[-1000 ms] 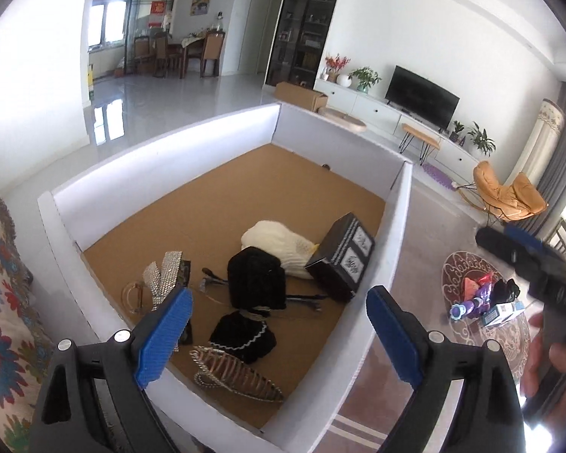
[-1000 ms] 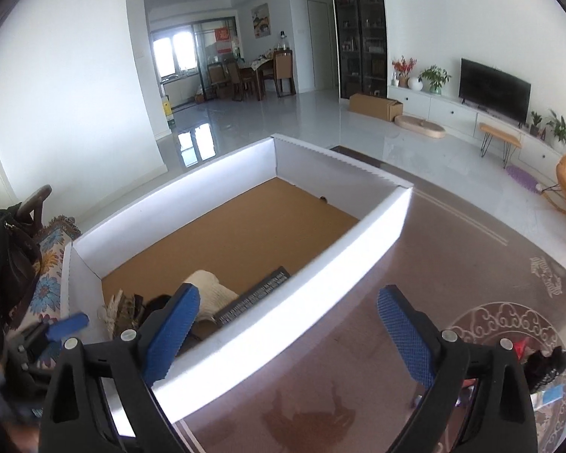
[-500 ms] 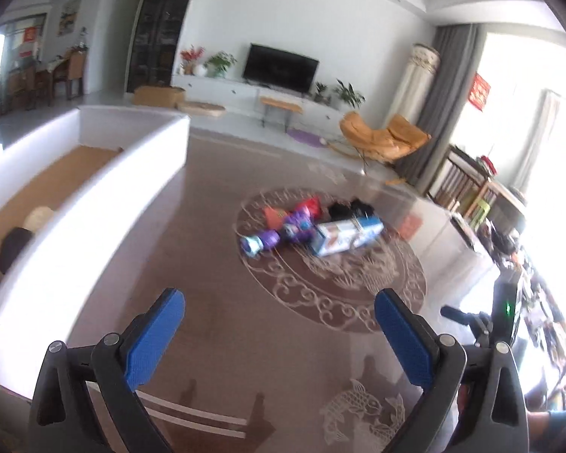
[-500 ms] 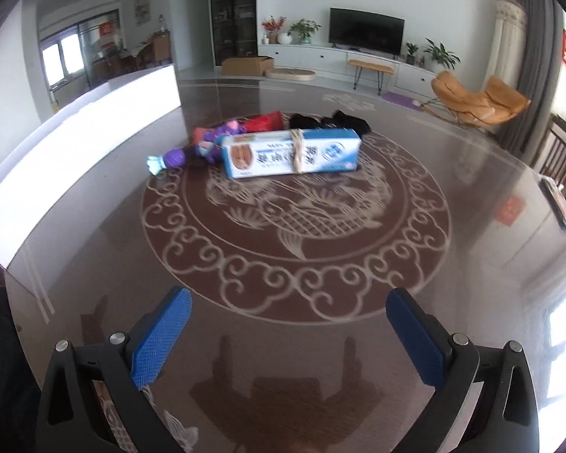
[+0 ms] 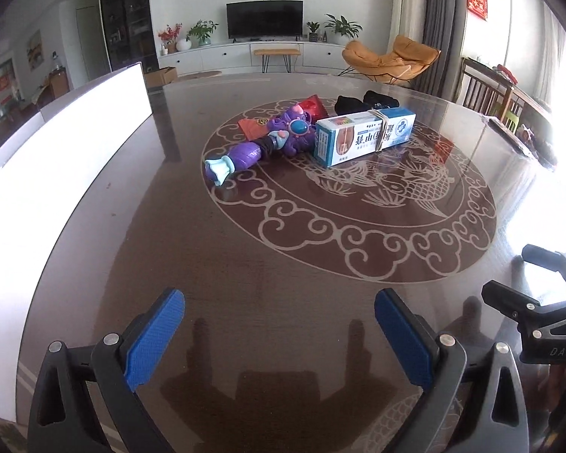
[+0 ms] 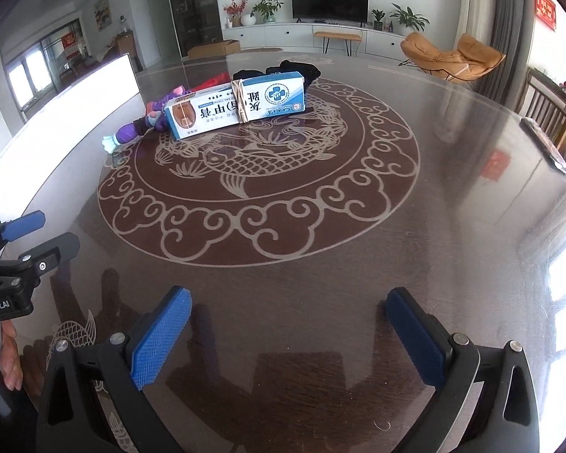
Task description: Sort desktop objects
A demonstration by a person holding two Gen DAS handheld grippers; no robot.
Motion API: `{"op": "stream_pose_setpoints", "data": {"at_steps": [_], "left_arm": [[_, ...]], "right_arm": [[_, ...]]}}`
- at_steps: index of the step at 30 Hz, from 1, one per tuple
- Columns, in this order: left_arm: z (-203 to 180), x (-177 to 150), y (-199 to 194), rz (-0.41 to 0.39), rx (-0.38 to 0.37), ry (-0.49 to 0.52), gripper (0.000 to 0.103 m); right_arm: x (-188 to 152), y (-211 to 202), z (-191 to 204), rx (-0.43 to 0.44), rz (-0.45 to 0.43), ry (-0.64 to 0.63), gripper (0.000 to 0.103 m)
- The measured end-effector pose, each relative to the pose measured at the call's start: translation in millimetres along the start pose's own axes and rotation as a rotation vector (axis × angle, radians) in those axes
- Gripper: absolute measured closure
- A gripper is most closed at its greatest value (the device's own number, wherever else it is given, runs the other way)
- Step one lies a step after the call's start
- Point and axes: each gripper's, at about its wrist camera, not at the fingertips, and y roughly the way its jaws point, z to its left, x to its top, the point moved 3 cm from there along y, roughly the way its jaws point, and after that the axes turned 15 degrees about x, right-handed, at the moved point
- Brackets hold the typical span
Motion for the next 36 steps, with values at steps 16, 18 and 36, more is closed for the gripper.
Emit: {"op": "stream_pose_setpoints", "data": {"at_steps": [16, 18, 36], "left_arm": [[-8, 0, 16, 0.066, -0.033, 0.055, 0.000], [-8, 0, 16, 0.066, -0.033, 0.055, 0.000], [-8, -1, 16, 0.066, -0.031, 0.052, 0.000]], "right_arm": [[1, 5, 4, -0.029, 0.018, -0.020, 0.000], [1, 5, 4, -0.030, 0.018, -0.019, 0.000], [1, 5, 2, -0.034, 0.016, -0.013, 0.000]]}}
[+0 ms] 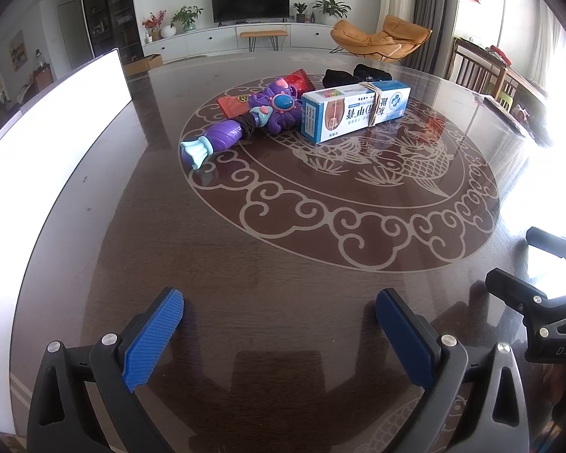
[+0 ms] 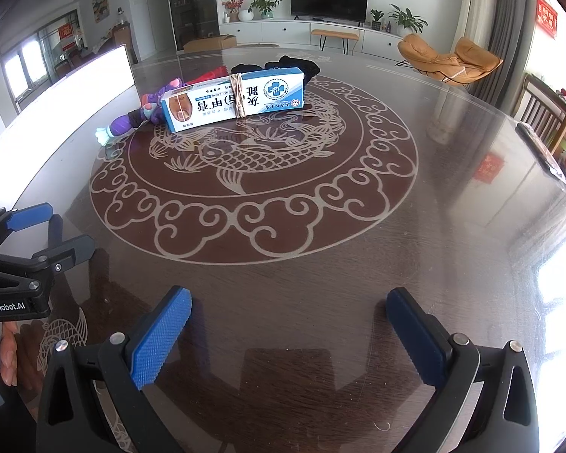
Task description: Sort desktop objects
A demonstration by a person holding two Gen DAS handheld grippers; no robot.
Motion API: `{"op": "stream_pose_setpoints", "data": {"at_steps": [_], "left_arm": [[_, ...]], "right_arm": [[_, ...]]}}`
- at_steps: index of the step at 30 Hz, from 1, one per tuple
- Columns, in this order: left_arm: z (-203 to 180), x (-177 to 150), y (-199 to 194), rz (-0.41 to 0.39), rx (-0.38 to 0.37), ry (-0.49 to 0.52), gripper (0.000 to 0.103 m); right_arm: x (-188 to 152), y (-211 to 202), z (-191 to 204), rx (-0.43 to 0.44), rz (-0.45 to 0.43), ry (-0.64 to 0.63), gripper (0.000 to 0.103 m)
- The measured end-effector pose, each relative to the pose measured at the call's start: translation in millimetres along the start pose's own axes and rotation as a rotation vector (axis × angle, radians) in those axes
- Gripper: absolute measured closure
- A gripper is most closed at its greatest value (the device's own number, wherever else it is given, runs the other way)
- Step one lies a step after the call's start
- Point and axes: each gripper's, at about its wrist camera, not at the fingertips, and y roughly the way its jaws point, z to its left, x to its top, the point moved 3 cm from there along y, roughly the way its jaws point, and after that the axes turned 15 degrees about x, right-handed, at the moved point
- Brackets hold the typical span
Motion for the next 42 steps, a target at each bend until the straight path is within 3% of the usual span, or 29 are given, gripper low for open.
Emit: {"op": "stream_pose_setpoints", "data": {"at_steps": [42], "left_arm": [[3.7, -0.7, -0.3, 0.002, 0.006, -0.009, 0.000]], "right_arm": [[0.2, 0.3, 0.1, 0.000, 0.000, 0.000, 0.000]]}}
